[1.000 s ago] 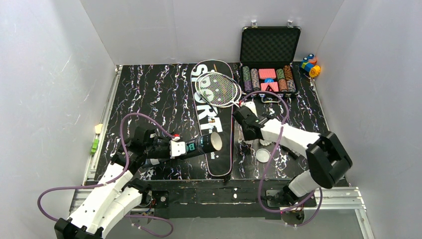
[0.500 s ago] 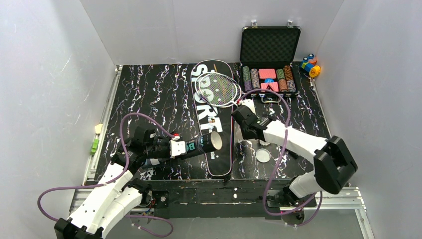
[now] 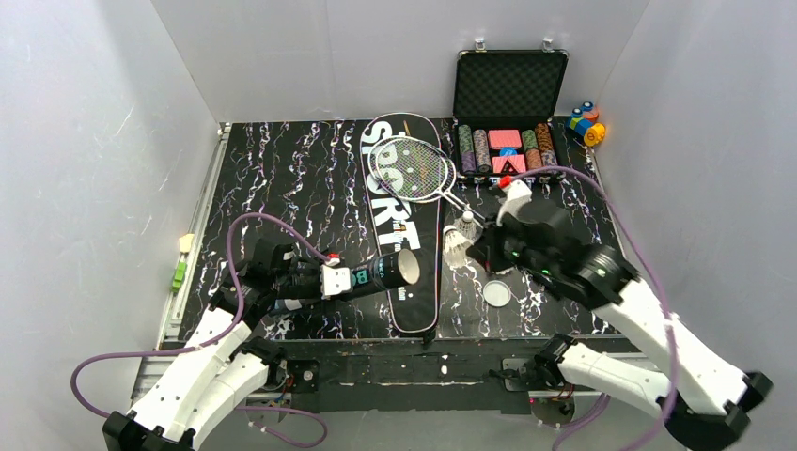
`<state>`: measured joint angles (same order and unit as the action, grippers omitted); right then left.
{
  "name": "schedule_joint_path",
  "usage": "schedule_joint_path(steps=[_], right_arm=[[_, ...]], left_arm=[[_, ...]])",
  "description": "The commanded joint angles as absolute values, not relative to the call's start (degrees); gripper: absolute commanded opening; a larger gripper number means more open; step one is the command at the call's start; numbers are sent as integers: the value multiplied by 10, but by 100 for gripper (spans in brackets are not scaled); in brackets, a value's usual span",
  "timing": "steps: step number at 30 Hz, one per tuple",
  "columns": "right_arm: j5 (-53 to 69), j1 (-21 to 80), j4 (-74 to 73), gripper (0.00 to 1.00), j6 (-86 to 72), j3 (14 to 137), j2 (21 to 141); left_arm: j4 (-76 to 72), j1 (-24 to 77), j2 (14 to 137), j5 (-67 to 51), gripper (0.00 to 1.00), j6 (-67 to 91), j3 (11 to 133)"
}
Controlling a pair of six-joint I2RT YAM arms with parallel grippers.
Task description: Pack up the badminton gear
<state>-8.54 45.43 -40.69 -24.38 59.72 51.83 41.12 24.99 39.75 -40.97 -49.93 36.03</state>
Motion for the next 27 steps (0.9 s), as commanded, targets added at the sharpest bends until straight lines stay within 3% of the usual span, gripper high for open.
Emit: schedule_joint_path(steps=[1, 6, 11, 27], right_arm=[[150, 454, -440, 2, -255, 640, 436], [310, 454, -404, 2, -272, 635, 400], [384, 454, -355, 2, -290, 610, 429], [364, 454, -371, 2, -264, 623, 517]], left_arm=[[403, 252, 397, -427, 16, -523, 366], [402, 253, 402, -433, 16, -526, 371], [402, 252, 399, -433, 16, -527, 375], [445, 252, 390, -471, 18, -560, 392]])
